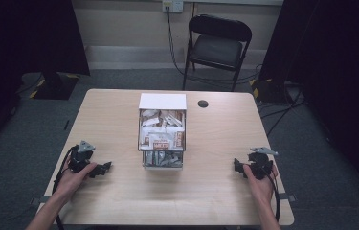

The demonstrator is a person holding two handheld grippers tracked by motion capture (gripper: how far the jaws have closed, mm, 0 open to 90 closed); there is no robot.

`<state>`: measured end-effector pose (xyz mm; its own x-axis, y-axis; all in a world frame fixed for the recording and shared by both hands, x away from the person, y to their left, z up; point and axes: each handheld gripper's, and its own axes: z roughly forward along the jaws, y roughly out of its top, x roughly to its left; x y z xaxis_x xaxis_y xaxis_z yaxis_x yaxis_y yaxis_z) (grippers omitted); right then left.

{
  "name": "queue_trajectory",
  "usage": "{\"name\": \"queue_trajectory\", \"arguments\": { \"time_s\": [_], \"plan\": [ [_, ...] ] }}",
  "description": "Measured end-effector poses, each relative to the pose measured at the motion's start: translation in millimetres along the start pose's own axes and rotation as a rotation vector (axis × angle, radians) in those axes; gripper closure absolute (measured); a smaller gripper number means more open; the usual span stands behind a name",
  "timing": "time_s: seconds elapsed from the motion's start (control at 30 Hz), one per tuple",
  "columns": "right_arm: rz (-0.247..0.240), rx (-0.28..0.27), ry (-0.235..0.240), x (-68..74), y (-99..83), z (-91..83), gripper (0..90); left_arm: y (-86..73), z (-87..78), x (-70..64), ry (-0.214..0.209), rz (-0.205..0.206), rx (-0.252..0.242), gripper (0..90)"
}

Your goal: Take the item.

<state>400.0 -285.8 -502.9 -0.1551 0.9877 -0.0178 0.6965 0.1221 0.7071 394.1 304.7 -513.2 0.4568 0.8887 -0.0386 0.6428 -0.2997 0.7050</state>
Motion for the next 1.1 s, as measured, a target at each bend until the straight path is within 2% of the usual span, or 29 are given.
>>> {"name": "queue_trajectory", "arguments": {
  "time_s": [0.5, 0.73, 1.1],
  "plan": [
    [-0.012, -0.005, 0.008, 1.1, 0.7, -0.3, 12.1, 0.0, 0.0, 0.0, 0.000, 0.000, 0.000, 0.0],
    [-0.027, -0.009, 0.033, 4.1, 1.6, -1.5, 17.7, 0.0, 0.0, 0.0, 0.000, -0.001, 0.000, 0.0],
    [-0.029, -0.036, 0.056, 5.3, 4.8, -6.8, 20.8, 0.0, 0.0, 0.0, 0.000, -0.001, 0.000, 0.0]
  ]
}}
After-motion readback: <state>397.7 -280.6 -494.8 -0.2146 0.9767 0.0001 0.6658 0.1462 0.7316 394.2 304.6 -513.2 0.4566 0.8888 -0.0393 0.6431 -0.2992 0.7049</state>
